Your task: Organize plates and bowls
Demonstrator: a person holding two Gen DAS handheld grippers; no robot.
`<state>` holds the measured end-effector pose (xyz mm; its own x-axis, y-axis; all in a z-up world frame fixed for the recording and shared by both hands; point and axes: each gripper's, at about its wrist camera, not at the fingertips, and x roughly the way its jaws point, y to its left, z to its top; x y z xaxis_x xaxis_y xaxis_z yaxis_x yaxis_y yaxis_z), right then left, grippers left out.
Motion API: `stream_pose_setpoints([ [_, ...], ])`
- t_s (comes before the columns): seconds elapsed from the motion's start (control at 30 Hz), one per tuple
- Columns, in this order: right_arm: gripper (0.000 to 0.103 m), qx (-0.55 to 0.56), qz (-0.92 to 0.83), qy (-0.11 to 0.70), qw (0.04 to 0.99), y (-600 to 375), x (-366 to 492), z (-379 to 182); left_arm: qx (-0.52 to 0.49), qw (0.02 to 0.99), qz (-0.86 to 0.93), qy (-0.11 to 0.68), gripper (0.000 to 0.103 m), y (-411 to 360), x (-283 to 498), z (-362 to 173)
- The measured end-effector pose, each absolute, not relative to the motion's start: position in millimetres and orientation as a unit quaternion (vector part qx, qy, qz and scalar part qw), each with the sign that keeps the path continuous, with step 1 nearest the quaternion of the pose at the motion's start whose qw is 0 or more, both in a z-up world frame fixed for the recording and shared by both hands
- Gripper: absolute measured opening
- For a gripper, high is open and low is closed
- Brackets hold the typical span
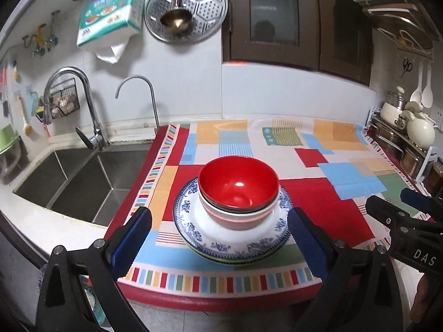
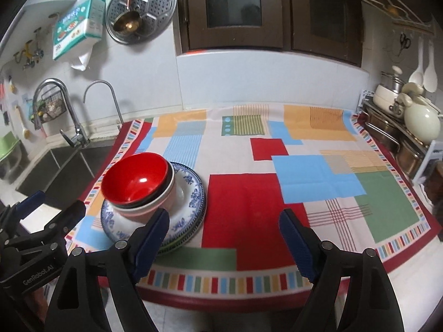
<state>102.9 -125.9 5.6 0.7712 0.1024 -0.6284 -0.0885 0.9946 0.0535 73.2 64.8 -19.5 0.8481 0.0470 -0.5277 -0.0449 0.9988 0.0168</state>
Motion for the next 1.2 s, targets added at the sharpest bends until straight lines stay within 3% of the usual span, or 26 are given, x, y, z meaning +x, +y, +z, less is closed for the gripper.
stream_pose_setpoints([
  [0.53, 0.087, 0.011, 0.053, 0.304, 0.951, -146.5, 18.2, 18.7, -0.002, 0.969, 0.031, 0.244, 0.103, 45.6, -7.1, -8.3],
  [1.2, 0.087, 0.021, 0.047, 0.288, 0.956, -156.3, -30.1, 27.1, 0.001, 0.972, 0.005, 0.235, 0.103, 33.6, -46.3, -0.1],
])
